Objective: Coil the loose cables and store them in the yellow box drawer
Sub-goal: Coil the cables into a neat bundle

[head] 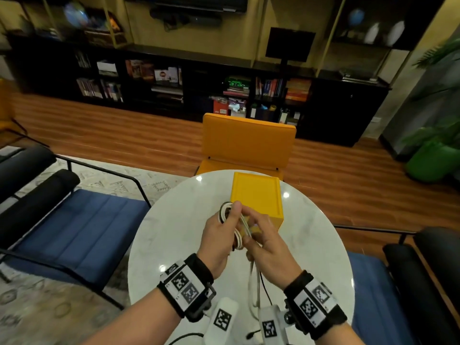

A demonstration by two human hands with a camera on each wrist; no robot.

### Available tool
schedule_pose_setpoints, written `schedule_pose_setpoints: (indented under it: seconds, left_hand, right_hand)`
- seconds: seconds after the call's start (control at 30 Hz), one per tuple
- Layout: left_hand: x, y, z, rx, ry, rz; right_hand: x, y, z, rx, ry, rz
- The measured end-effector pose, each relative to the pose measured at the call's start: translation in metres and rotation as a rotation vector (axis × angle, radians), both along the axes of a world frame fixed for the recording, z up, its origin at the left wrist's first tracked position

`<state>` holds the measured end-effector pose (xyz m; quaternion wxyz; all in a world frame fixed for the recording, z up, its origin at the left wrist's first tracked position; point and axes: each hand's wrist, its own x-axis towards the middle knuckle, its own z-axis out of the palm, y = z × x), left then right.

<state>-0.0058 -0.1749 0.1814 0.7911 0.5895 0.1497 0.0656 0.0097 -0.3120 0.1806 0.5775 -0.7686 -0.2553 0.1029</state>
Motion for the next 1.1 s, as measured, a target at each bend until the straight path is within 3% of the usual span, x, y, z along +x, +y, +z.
schedule_pose_setpoints:
  seconds: [0.1, 0.2, 0.27, 0.33, 0.47, 0.53, 0.6, 0.67, 0.83, 0.93, 1.1]
  left_hand:
    - [0.019, 0.017, 0.008, -0.037, 0.068, 0.088]
    - [0.034, 0.035, 0.013, -0.245, 0.143, 0.159]
    - [0.038, 0.047, 0.013, -0.350, 0.167, 0.211]
    - [0.039, 0.056, 0.008, -0.340, 0.182, 0.216]
    - [0.029, 0.043, -0.008, 0.253, 0.179, -0.045]
    - [0.017, 0.027, -0.013, 0.399, 0.168, -0.277]
    - [0.006, 0.015, -0.012, 0.359, 0.218, -0.470]
    - [0.000, 0.010, -0.009, 0.199, 0.298, -0.582]
    - [-0.009, 0.013, 0.002, 0.073, 0.334, -0.745]
    - [-0.011, 0.016, 0.009, 0.105, 0.241, -0.711]
    - [-0.009, 0.007, 0.005, 0.096, 0.059, -0.397]
  right_hand:
    - [-0.013, -0.003, -0.022, -0.141, 0.026, 0.023]
    - [-0.027, -0.012, -0.039, -0.512, -0.030, 0.186]
    - [-0.036, -0.019, -0.032, -0.680, -0.087, 0.282]
    - [-0.045, -0.025, -0.014, -0.724, -0.136, 0.346]
    - [-0.036, -0.032, 0.027, -0.613, -0.436, 0.291]
    - [-0.010, -0.034, 0.040, -0.521, -0.474, 0.228]
    - [0.016, -0.037, 0.044, -0.470, -0.503, 0.169]
    - [0.031, -0.041, 0.042, -0.446, -0.483, 0.083]
    - [0.033, -0.036, 0.037, -0.223, -0.233, -0.074]
    - [0.031, -0.025, 0.034, -0.064, -0.142, -0.170]
    - [0.023, -0.011, 0.023, 0.083, -0.059, -0.232]
